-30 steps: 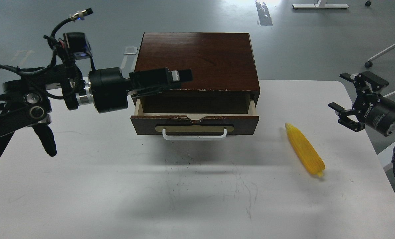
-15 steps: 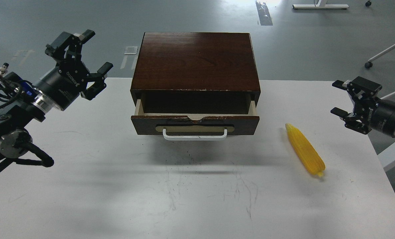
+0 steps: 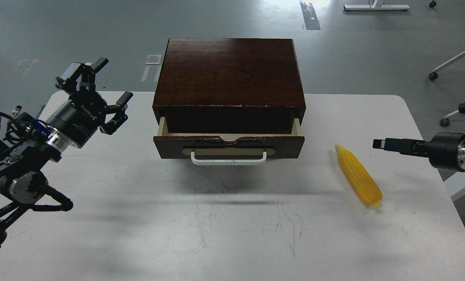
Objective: Put corn in drawer with both arms
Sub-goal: 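Lower the right gripper onto the yellow corn cob and grasp it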
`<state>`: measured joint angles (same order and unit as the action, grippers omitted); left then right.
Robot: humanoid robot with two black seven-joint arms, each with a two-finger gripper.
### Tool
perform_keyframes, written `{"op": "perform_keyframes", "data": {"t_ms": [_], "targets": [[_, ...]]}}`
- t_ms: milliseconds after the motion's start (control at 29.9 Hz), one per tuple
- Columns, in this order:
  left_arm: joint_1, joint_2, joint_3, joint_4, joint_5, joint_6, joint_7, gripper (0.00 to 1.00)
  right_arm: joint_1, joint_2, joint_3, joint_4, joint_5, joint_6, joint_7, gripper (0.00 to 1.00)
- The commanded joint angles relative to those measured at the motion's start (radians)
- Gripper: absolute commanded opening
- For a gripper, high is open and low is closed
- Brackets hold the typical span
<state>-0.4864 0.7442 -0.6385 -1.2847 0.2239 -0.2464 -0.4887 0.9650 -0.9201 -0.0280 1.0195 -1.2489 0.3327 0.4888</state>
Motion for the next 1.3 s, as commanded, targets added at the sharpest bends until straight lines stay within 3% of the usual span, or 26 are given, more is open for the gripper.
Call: {"op": "perform_keyframes", "data": {"t_ms": [0,401,602,635,668,702,735,802,1003,1170,1270], "targets": [[0.0,0.0,-0.001,-0.001,0.0,-0.001,0.0,0.99,0.0,0.038,-0.026,-0.006,-0.024,-0.001,0.0,0.99],[0.0,0.003,-0.003,-0.007,0.032,-0.001,0.0,0.99,0.001,0.135,-0.139,-0.059,-0.029,-0.072,0.0,0.98],[0.002,0.004,-0.003,-0.01,0.043,-0.002,0.0,0.99,0.003,0.142,-0.184,-0.061,-0.029,-0.078,0.0,0.88],[0.002,0.006,-0.003,-0.01,0.043,-0.002,0.0,0.99,0.003,0.142,-0.187,-0.059,-0.029,-0.078,0.0,0.83],[0.002,0.006,-0.003,-0.01,0.041,-0.002,0.0,0.99,0.001,0.142,-0.187,-0.059,-0.029,-0.081,0.0,0.64],[0.002,0.006,-0.003,-0.01,0.041,-0.002,0.0,0.99,0.001,0.142,-0.187,-0.059,-0.027,-0.081,0.0,0.54],[0.002,0.007,-0.003,-0.01,0.041,-0.002,0.0,0.99,0.001,0.141,-0.19,-0.058,-0.027,-0.083,0.0,0.36],[0.0,0.007,-0.003,-0.01,0.043,-0.002,0.0,0.99,0.001,0.139,-0.202,-0.056,-0.029,-0.083,0.0,0.22],[0.002,0.007,-0.003,-0.01,0.043,-0.002,0.0,0.99,0.005,0.135,-0.214,-0.05,-0.027,-0.083,0.0,0.0],[0.0,0.01,-0.004,-0.01,0.043,-0.002,0.0,0.99,0.041,0.109,-0.202,-0.038,-0.024,-0.092,0.0,0.0],[0.0,0.011,-0.015,-0.01,0.043,-0.002,0.0,0.99,0.159,0.072,-0.202,0.011,-0.018,-0.103,0.0,0.0]]}}
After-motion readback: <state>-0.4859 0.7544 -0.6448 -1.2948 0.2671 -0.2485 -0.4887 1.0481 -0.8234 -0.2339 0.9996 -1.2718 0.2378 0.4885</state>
